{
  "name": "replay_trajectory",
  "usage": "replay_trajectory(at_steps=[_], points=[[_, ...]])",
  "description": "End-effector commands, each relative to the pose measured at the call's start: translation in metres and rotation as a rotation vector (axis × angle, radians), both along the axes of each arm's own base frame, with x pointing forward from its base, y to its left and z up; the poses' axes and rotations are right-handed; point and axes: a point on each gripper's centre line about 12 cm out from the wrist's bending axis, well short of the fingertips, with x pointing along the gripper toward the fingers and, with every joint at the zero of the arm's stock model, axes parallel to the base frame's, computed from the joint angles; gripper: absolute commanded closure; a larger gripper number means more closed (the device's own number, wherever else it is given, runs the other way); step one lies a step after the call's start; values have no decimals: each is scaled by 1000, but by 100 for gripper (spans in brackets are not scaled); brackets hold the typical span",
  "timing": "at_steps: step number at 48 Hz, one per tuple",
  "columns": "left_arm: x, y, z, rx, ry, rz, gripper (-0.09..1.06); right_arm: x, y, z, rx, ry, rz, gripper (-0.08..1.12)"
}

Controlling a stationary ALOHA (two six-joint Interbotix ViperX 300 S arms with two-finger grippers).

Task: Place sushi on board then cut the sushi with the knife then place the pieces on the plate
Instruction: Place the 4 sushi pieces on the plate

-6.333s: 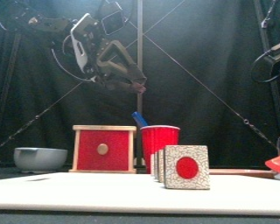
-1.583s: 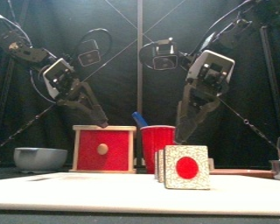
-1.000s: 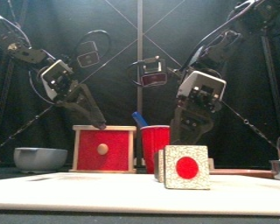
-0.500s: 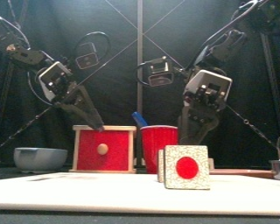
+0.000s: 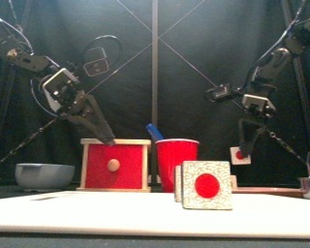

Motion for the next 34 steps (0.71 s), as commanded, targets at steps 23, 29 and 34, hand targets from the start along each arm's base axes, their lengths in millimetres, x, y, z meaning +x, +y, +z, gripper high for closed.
replay_trajectory(at_steps=[23, 29, 34], points=[[3, 6, 10, 3, -38, 17, 22, 7, -15, -38, 47, -18, -50, 30], [3, 6, 10, 3, -38, 17, 22, 9, -15, -37, 45, -20, -48, 22], [3, 6, 10, 2, -38, 18, 22, 12, -13, -27, 34, -44, -38, 21]])
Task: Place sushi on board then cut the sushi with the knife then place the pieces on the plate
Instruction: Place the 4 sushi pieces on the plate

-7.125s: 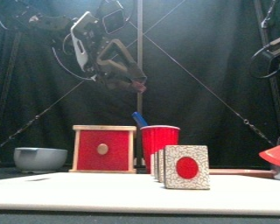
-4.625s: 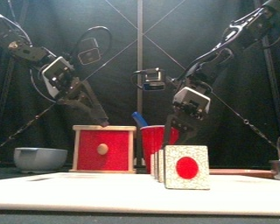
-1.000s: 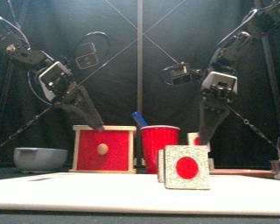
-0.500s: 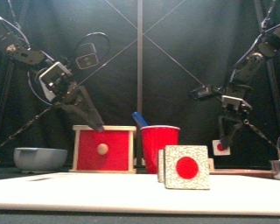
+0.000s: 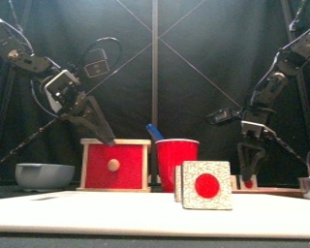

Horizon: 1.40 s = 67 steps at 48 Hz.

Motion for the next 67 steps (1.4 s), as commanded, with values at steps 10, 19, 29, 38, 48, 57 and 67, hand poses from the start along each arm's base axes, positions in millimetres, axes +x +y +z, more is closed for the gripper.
replay_trajectory(at_steps=[10, 19, 29, 38, 48, 57, 67], points=[[5, 1, 11, 1, -41, 5, 22, 45, 48, 45, -50, -134, 206, 21], [5, 1, 11, 0, -42, 6, 22, 82, 108, 59, -60, -180, 423, 21], [5, 1, 11, 0, -42, 6, 22, 112, 163, 66, -44, -218, 570, 21], [4, 1, 11, -6, -41, 8, 22, 131, 188, 60, -20, -214, 615, 21], [4, 1, 10, -7, -38, 9, 22, 145, 194, 43, -15, -173, 624, 21], [3, 0, 9, -7, -34, 8, 22, 152, 194, 32, -11, -156, 620, 21], [1, 0, 7, -8, -27, 8, 22, 159, 198, 25, -6, -145, 624, 21]])
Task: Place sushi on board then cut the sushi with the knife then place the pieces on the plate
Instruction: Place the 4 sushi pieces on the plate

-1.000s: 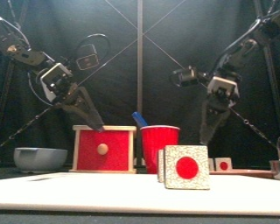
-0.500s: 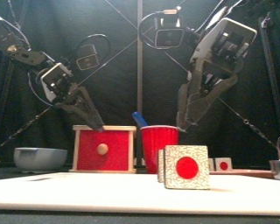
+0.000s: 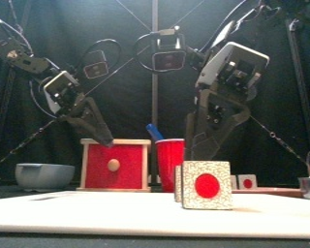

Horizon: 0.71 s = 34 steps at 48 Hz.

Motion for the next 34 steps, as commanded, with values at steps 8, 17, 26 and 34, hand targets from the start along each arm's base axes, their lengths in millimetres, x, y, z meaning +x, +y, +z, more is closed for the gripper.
replay_trajectory(at_steps=[8, 17, 26, 34], points=[[3, 1, 8, 4, -32, 2, 22, 12, 4, 6, 14, -33, -1, 24], [3, 2, 8, 6, -32, 3, 22, 11, 1, 3, 16, -25, -10, 41], [3, 1, 9, 4, -33, 2, 22, -3, -15, 25, 38, -62, -57, 45], [3, 1, 9, 7, -33, 1, 22, -43, -62, 48, 31, -65, -177, 45]])
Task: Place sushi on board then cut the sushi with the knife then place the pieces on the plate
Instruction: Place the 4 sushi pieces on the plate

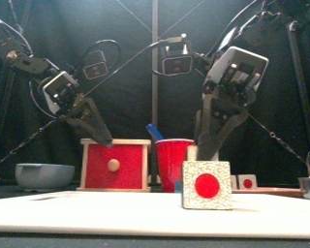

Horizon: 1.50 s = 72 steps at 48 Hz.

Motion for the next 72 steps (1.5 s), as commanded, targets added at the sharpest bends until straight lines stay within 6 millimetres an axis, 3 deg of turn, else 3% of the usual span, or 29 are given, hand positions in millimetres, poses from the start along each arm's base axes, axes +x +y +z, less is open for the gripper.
replay_trajectory(at_steps=[1, 8, 15, 23, 31, 45, 58, 64, 72], points=[[3, 1, 9, 5, -35, 0, 22, -26, -35, 31, 3, -42, -99, 45], [3, 1, 9, 5, -33, 1, 22, -72, -81, 35, -22, 24, -245, 45], [4, 1, 9, 4, -34, 1, 22, -109, -112, 40, -49, 61, -360, 45], [4, 2, 10, 2, -37, 6, 22, -143, -132, 34, -50, 111, -471, 45], [4, 5, 10, 4, -37, 16, 22, -158, -147, 13, -27, 136, -548, 44], [4, 7, 10, 5, -38, 19, 22, -157, -154, -18, -7, 146, -561, 27], [5, 7, 11, 5, -40, 19, 22, -143, -155, 2, -17, 82, -547, 22], [5, 7, 11, 3, -40, 21, 22, -112, -123, 18, 0, 16, -420, 22], [4, 6, 10, 3, -38, 20, 22, -72, -61, 36, 1, -53, -182, 22]])
